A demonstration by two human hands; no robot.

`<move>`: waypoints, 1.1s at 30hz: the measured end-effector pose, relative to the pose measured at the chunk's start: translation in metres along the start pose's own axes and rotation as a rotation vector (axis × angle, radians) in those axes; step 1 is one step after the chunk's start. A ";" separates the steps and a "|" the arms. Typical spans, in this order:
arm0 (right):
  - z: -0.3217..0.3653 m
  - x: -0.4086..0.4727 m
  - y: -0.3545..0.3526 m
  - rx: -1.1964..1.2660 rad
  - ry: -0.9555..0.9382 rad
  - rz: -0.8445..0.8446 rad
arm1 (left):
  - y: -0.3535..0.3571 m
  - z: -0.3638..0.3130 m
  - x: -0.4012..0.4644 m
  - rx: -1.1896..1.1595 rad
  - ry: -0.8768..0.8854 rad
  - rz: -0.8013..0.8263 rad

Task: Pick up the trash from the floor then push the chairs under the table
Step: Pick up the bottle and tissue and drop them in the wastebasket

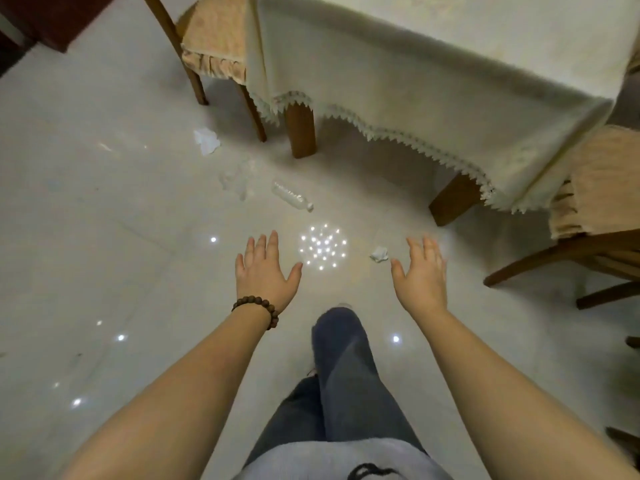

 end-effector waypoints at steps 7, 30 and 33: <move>0.006 0.084 0.057 0.012 0.148 0.001 | 0.030 -0.027 0.132 0.040 0.160 0.064; -0.053 0.210 0.362 -0.010 0.525 -0.020 | 0.318 0.049 0.436 0.238 0.577 0.396; -0.090 0.216 0.440 -0.007 0.520 -0.031 | 0.404 0.070 0.483 0.240 0.691 0.411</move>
Point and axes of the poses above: each hand's wrist, its own x-axis towards the middle knuckle, its own y-axis out of the palm, z = x × y, the point moved 3 cm from there along x, towards the middle knuckle, and after that the axes turned 12 degrees about -z, right-handed, at the moved point
